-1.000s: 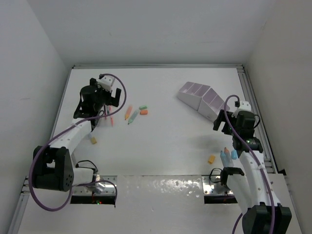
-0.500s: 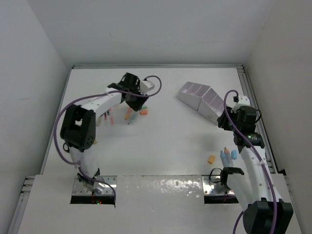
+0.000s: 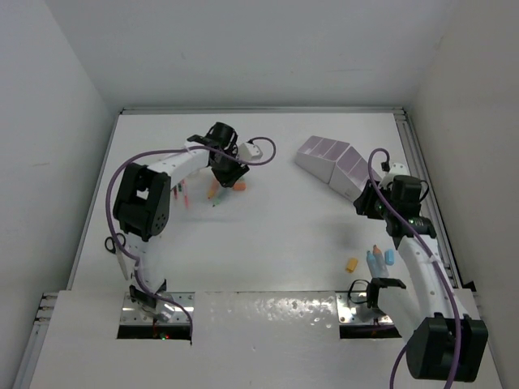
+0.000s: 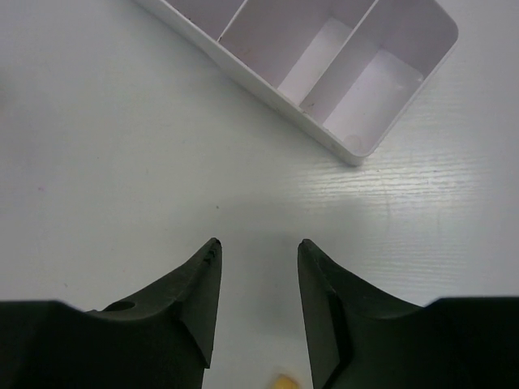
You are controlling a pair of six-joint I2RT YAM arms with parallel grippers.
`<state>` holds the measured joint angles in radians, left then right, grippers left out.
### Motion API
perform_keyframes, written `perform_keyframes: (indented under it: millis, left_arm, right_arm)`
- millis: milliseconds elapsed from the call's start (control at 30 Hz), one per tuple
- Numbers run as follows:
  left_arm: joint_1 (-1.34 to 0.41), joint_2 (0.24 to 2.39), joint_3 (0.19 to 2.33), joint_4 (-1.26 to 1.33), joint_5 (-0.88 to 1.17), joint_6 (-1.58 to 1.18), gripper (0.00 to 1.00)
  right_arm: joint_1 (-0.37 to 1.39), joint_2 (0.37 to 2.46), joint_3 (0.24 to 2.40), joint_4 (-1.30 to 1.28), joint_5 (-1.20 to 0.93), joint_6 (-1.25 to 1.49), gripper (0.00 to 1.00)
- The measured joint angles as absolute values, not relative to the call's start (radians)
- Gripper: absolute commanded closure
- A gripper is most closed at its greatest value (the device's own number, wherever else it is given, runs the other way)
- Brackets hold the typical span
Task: Sort the stationery into containers
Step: Pick up the pen from the center of the board.
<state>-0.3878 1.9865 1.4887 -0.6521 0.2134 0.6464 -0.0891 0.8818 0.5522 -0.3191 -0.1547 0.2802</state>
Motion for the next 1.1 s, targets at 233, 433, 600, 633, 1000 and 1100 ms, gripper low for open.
perform_keyframes:
  millis: [233, 433, 600, 633, 1000, 1100]
  left_arm:
    - [-0.387, 1.911, 1.451, -0.7, 0.241, 1.069, 0.58]
    - [-0.377, 1.911, 1.45, -0.752, 0.268, 1.366, 0.55]
    - [-0.355, 1.935, 1.499, -0.799, 0.345, 1.332, 0.49]
    - [-0.349, 1.948, 1.52, -0.804, 0.368, 1.3, 0.45]
    - [-0.287, 2.019, 1.52, -0.738, 0.408, 0.748, 0.47]
    - [-0.287, 2.022, 1.504, -0.724, 0.383, 0.667, 0.47]
  right_arm:
    - [-0.089, 0.899, 0.552, -0.316, -0.177, 0.289, 0.55]
    - [-0.089, 0.899, 0.552, -0.308, -0.192, 0.314, 0.55]
    - [-0.087, 0.897, 0.55, -0.307, -0.195, 0.339, 0.55]
    - [-0.087, 0.895, 0.548, -0.306, -0.194, 0.343, 0.55]
    - [-0.083, 0.873, 0.529, -0.307, -0.194, 0.374, 0.55]
    - [-0.082, 0.873, 0.529, -0.307, -0.194, 0.376, 0.55]
